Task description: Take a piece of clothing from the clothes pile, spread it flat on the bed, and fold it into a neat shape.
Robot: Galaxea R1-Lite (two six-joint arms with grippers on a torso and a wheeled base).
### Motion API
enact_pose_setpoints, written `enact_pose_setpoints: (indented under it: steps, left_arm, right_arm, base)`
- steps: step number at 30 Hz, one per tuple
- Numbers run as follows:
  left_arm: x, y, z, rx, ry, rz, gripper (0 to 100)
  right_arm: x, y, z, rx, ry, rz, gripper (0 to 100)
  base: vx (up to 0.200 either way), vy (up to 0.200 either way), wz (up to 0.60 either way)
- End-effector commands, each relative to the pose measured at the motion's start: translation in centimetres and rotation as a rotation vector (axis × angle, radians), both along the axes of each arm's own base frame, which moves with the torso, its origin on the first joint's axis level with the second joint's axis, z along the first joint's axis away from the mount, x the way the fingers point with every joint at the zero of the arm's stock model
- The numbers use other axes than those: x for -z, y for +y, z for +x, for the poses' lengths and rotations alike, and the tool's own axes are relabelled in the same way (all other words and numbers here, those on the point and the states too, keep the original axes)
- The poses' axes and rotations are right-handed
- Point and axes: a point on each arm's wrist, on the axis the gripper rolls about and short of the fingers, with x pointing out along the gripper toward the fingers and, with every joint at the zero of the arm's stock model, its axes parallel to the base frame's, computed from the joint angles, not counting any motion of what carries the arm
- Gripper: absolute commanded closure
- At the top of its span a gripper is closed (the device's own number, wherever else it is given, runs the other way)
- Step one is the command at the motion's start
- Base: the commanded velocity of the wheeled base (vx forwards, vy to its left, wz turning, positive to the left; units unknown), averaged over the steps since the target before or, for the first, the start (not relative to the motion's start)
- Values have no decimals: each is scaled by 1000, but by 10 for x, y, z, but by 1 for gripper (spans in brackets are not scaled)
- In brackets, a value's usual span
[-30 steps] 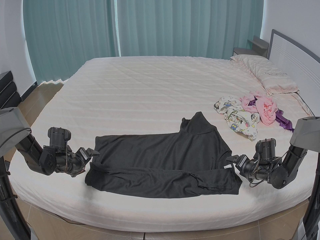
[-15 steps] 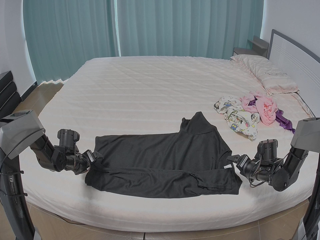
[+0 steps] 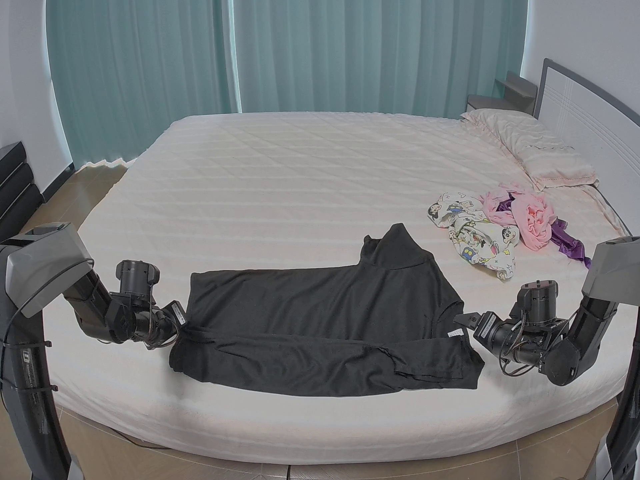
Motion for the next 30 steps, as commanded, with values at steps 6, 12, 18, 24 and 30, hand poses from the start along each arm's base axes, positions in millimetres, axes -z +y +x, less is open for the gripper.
enact_pose_setpoints:
  steps: [6, 12, 18, 24, 30]
  left_arm:
    - [-8, 12, 0, -35, -19, -2, 100]
    - [-8, 11, -1, -31, -13, -5, 100]
    - [-7, 9, -3, -26, -8, -6, 100]
    - [-7, 9, -3, -25, -7, -8, 100]
    - [-7, 9, -3, -24, -8, -9, 100]
  right_arm:
    - [4, 1, 4, -104, -25, -85, 0]
    - [5, -1, 10, -181, -46, -94, 0]
    - [19, -4, 16, -267, -42, -134, 0]
    - [40, -1, 32, -303, -38, -173, 0]
    - [50, 6, 47, -315, -56, -176, 0]
  base:
    - [0, 0, 0]
    - [0, 0, 0]
    - [0, 0, 0]
    - [0, 0, 0]
    - [0, 0, 0]
